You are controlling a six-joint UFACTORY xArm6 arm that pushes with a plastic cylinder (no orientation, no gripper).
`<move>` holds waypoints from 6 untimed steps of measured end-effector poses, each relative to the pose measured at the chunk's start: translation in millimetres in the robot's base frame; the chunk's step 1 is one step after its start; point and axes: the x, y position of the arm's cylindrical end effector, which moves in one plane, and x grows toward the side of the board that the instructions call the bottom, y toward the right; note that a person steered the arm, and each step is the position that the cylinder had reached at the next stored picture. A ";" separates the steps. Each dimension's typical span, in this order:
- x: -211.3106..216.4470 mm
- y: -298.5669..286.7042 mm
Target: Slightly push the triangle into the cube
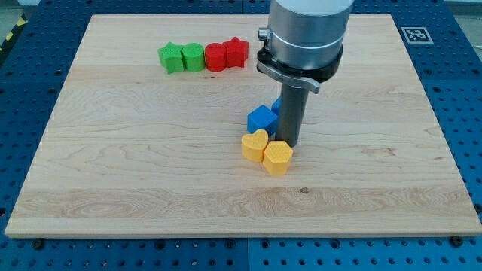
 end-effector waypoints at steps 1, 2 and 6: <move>-0.7 20.0; -42.7 37.1; -73.1 9.6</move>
